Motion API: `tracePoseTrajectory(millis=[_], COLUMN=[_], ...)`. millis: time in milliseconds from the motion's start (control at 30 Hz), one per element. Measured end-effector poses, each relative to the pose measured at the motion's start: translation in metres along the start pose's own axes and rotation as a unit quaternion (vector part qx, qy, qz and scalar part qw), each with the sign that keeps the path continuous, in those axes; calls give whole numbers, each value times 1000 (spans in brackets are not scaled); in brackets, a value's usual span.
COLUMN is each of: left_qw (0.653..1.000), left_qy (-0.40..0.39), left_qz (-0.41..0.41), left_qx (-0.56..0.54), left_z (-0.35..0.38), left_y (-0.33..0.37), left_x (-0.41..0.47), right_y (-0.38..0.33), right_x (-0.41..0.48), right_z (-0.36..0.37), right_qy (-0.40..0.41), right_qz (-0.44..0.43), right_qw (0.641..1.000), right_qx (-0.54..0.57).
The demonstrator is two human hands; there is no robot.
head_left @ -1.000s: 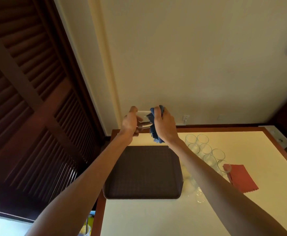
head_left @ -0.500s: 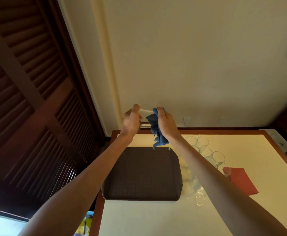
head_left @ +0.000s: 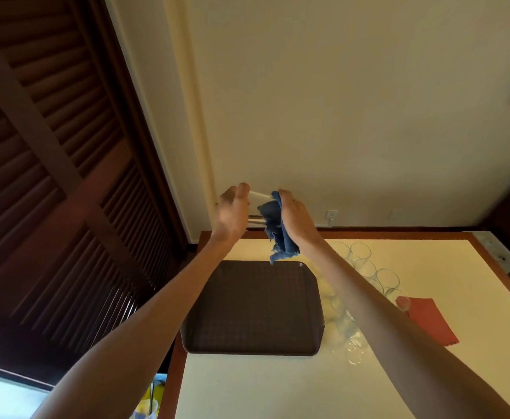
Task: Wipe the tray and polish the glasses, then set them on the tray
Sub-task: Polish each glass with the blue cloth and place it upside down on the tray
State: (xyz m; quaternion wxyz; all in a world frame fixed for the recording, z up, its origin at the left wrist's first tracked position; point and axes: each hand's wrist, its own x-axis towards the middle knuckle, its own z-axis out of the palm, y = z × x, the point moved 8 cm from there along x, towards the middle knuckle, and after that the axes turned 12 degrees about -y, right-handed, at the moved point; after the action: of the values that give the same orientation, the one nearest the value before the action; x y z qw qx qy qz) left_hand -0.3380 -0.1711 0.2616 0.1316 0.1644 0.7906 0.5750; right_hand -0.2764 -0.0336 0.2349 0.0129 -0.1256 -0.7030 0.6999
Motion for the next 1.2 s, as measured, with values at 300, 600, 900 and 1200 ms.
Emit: tracePoseTrajectory(millis=[300, 600, 900, 1200], left_qw=[995, 991, 957, 994], left_qy=[10, -13, 80, 27], left_qz=[28, 108, 160, -74], left_qx=[94, 80, 226, -71], left_z=[7, 4, 30, 44], left_y=[6, 19, 23, -24], left_x=[-14, -19, -42, -34], right_y=[3, 30, 34, 17], right_x=[-18, -12, -31, -46], right_z=[-4, 1, -21, -23], right_qy=[67, -120, 110, 38], right_qz=[-46, 145, -12, 38], right_qw=[994, 974, 992, 982], right_qx=[72, 124, 66, 182])
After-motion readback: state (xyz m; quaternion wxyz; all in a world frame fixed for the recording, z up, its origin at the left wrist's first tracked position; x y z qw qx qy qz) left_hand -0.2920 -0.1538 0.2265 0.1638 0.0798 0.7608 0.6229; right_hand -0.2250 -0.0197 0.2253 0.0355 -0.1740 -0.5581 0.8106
